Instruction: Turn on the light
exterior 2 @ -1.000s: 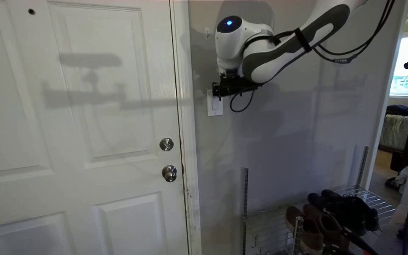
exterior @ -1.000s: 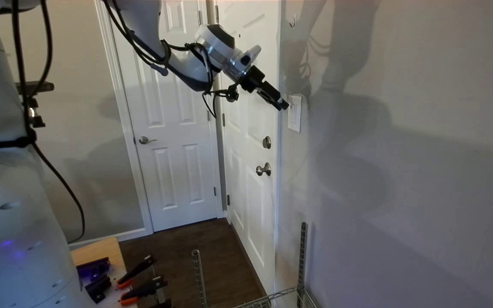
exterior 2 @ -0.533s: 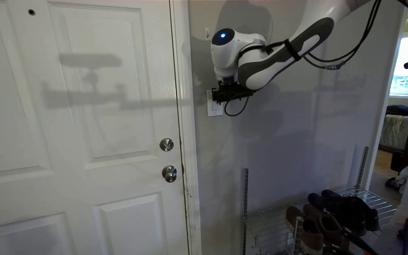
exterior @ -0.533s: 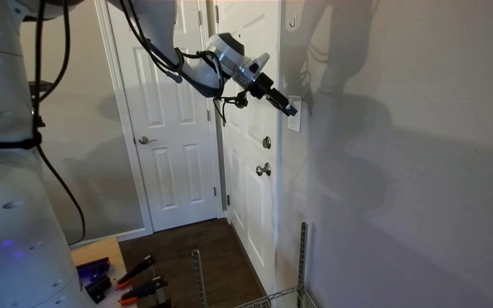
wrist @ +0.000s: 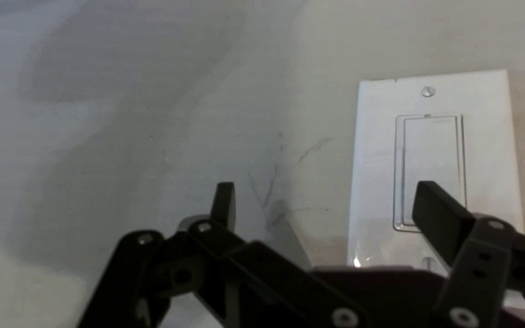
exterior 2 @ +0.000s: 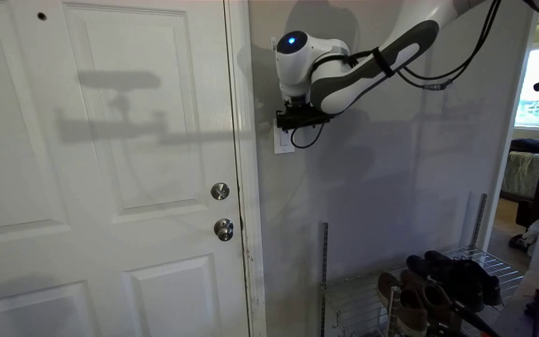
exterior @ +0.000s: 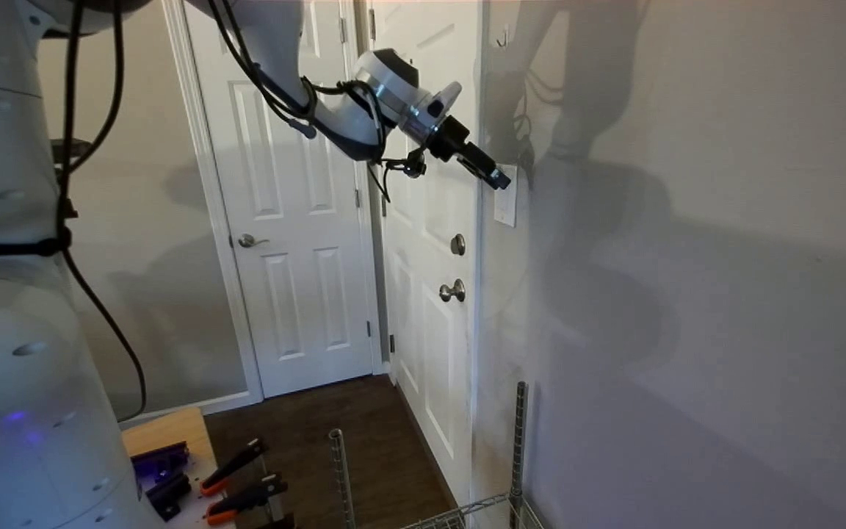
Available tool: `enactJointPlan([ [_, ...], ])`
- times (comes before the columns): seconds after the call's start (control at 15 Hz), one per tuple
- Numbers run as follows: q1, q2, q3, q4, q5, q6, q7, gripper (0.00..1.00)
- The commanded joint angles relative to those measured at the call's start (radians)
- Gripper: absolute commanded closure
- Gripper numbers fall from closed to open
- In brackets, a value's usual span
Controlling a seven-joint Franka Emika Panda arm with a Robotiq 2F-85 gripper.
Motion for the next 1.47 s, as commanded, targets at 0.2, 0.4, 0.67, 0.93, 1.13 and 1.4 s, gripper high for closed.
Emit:
enactJointPlan([
  [0.2, 0.030, -0.017, -0.007, -0.004, -0.058, -0.039, 0.041, 0.00],
  [0.4, 0.024, -0.014, -0.010, -0.009, -0.054, -0.044, 0.044, 0.00],
  [0.67, 0.023, 0.007, -0.015, 0.008, -0.041, -0.048, 0.038, 0.00],
  [0.93, 0.026, 0.018, -0.016, 0.012, -0.042, -0.047, 0.038, 0.00],
  [1.13, 0.030, 0.029, -0.016, 0.022, -0.047, -0.054, 0.042, 0.00],
  [1.4, 0.033, 0.026, -0.011, 0.015, -0.018, -0.056, 0.039, 0.00],
])
